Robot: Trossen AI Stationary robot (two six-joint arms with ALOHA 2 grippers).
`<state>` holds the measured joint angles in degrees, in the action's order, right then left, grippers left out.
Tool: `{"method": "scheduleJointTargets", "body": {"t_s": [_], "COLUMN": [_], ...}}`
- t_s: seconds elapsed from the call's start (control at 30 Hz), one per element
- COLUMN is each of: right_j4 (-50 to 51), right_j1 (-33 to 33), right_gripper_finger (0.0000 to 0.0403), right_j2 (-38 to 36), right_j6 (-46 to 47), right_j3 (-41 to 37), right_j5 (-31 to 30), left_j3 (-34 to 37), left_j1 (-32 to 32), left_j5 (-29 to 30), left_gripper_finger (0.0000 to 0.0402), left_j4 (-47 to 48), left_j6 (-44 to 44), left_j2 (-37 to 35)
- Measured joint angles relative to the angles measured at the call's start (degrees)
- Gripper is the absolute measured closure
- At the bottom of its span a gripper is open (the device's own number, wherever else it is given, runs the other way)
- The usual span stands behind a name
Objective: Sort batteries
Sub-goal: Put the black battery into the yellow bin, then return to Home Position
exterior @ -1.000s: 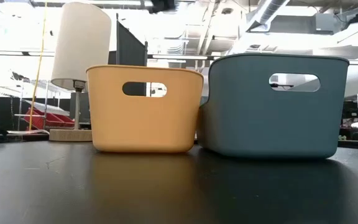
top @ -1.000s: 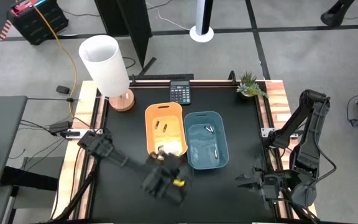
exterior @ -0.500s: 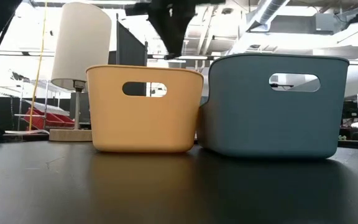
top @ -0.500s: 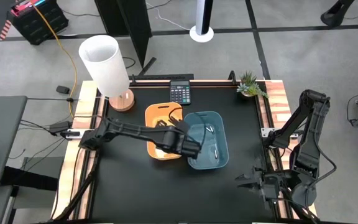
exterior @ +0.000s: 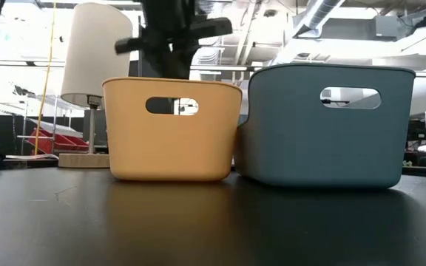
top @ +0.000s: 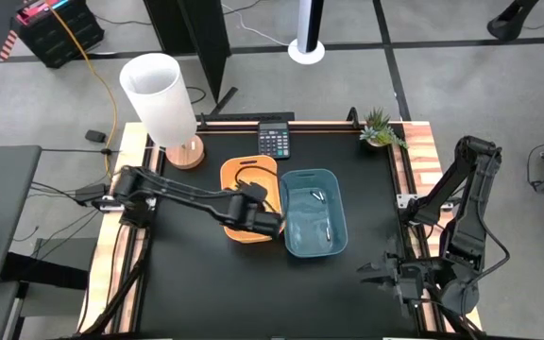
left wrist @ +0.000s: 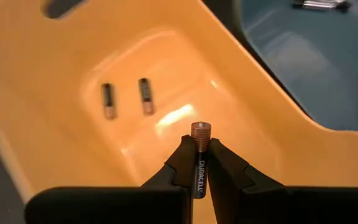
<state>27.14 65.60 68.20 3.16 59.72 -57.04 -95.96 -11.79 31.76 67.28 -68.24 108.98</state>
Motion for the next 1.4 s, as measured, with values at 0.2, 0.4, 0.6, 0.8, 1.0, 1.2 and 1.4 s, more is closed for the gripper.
{"method": "scheduleJointTargets", "body": {"t_s": [0.2,0.4,0.6,0.8,1.0,1.2,1.4], "right_j4": [0.6,0.9,0.7,0.7,0.7,0.6,-2.5], "right_j1": [-0.6,-2.6,-5.7,-8.3,-9.1,-9.1,-8.7], "right_gripper_finger": [0.0262,0.0262,0.0262,0.0262,0.0262,0.0274,0.0339], "right_j2": [0.0,0.0,0.0,0.1,0.1,0.0,-0.8], "right_j6": [0.0,0.1,2.4,3.5,3.7,2.1,3.5], "right_j3": [0.0,0.0,0.0,0.0,0.0,0.0,-2.9], "right_j5": [0.0,0.0,0.0,0.0,0.0,0.0,-2.5], "left_j3": [18.4,28.2,29.6,29.6,29.6,29.6,37.1], "left_j1": [0.6,3.3,6.0,6.9,2.3,-6.8,-14.5], "left_j5": [-0.9,-3.4,-4.5,-5.3,3.0,11.1,16.9], "left_gripper_finger": [0.0382,0.0380,0.0330,0.0247,0.0222,0.0256,0.0351], "left_j4": [-18.2,-25.1,-29.1,-30.8,-35.6,-38.6,-46.1], "left_j6": [3.7,5.2,12.3,18.3,27.8,38.5,42.4], "left_j2": [-10.3,-16.1,-17.3,-17.6,-23.9,-32.9,-39.9]}}
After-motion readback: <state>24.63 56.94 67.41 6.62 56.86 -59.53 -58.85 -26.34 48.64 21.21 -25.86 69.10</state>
